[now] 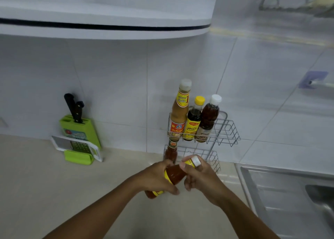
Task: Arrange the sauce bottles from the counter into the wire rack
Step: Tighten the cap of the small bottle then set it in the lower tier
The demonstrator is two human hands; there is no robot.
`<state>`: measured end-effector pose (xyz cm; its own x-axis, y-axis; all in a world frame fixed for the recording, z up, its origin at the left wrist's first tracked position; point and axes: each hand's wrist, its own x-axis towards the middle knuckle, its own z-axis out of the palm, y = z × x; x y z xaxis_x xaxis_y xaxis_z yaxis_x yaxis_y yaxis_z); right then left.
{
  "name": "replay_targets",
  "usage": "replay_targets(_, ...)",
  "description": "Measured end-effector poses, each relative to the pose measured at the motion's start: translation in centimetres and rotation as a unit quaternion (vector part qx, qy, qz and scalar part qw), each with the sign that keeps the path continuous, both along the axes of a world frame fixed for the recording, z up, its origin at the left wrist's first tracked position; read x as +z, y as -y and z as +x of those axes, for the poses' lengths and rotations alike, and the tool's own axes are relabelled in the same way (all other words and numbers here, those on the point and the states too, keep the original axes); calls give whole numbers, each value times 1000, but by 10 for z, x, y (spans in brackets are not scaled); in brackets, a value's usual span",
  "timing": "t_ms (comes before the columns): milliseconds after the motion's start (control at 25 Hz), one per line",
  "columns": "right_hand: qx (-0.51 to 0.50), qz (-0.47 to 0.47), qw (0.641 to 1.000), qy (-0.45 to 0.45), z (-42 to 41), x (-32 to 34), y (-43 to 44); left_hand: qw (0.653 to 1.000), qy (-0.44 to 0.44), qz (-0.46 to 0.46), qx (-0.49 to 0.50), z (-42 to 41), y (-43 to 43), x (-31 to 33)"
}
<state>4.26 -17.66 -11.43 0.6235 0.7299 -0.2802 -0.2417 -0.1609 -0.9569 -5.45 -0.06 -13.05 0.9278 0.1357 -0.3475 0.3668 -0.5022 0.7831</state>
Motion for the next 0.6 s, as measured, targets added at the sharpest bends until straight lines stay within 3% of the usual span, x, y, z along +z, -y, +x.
replay_targets(80,1,12,999,-41,3,-11,1,999,32,4,16,4,5,-8)
replay_targets(160,-4,4,1000,-27,11,-20,1,998,50,-16,21,10,2,-18)
replay_targets(280,-90,-24,993,67,30,-33,2,996,54,-63,41,20,-17,-35)
replay_targets(400,-174,-77,962,196,46,-55,2,995,15,-40,91,30,-43,-58)
replay_targets(600,-195,-130,915,328,65,-61,-10,990,-55,-47,120,43,-49,-86)
